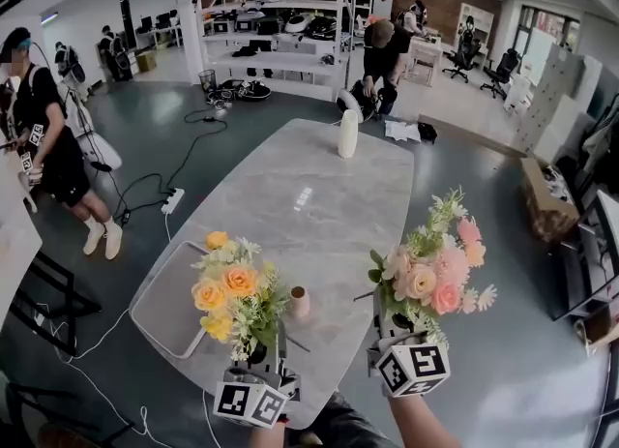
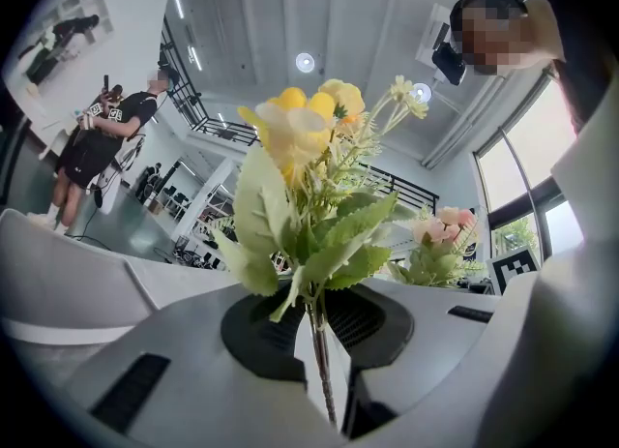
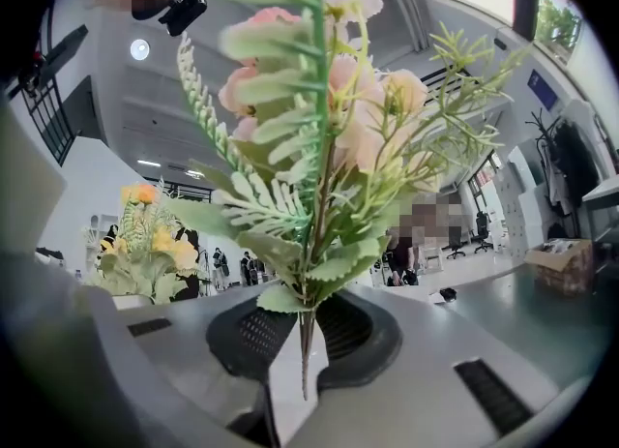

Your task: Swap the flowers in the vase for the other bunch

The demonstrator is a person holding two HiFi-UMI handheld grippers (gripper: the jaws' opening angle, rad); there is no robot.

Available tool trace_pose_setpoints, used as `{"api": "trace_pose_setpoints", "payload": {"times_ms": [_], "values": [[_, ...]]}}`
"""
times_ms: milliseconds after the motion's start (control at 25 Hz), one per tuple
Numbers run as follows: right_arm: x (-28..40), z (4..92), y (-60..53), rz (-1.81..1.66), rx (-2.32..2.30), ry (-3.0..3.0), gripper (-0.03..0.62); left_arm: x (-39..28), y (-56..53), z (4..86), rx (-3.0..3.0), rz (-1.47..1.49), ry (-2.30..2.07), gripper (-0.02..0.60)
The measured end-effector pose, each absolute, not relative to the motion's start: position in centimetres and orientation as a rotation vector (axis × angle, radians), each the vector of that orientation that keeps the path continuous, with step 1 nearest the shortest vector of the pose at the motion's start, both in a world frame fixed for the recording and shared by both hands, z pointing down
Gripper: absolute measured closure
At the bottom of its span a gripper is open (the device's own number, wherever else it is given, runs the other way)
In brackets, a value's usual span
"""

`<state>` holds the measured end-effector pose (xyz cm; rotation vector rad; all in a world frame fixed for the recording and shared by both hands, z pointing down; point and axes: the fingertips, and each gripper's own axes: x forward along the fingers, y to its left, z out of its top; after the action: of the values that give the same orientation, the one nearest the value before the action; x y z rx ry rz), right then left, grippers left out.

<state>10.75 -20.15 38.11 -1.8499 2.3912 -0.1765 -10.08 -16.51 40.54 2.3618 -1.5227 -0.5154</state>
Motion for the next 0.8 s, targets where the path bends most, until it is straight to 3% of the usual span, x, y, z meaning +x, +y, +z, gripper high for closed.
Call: {"api": "trace_pose_setpoints", "payload": {"times_ms": [800], "values": [[7.4,42.2,-25.6,-0.302,-1.751,2.532,0.523,-11.8,-24.4,36.2,2.442,-0.608,-1.627,0.522]]}}
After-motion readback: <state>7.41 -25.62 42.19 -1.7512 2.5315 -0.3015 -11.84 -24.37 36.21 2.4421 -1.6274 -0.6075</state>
